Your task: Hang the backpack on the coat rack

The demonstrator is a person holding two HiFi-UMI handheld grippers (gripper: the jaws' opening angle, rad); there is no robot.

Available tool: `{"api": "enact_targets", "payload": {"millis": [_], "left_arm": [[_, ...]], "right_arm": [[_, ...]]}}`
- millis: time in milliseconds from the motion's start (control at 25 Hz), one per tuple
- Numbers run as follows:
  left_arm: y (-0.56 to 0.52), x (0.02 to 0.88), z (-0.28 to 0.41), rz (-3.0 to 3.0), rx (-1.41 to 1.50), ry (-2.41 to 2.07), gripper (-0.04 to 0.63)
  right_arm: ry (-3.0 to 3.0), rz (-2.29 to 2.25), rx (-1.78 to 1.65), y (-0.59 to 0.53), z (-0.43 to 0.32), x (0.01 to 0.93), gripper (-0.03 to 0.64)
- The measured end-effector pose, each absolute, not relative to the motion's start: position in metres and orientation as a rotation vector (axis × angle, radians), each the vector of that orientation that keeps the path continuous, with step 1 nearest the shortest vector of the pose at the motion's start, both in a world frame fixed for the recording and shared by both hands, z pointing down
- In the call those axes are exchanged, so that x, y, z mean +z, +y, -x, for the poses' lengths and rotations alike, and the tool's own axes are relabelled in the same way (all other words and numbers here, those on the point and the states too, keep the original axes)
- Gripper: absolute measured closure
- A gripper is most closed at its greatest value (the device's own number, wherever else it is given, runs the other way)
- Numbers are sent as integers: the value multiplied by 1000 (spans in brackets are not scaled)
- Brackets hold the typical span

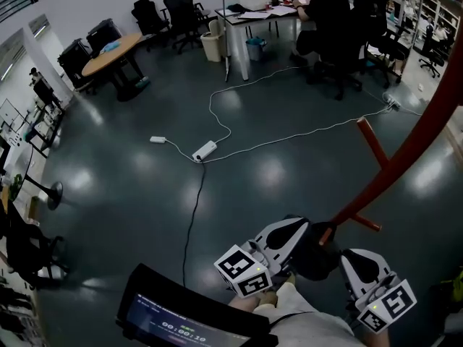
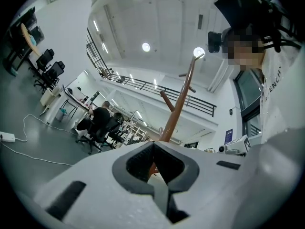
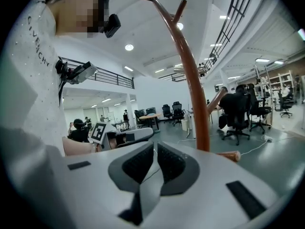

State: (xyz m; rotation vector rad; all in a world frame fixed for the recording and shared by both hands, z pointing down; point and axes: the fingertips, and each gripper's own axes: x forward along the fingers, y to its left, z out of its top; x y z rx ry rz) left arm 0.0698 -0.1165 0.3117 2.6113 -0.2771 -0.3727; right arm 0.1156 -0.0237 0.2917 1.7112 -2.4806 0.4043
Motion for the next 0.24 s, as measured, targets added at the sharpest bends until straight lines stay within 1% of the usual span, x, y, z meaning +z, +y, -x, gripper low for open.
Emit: {"api": "enact_targets", "payload": {"millis": [240], "left_arm": [[-125, 325, -67, -2596, -365, -288, 586]], "right_arm": [[-2445, -1686, 442, -26, -111, 315, 580]]}}
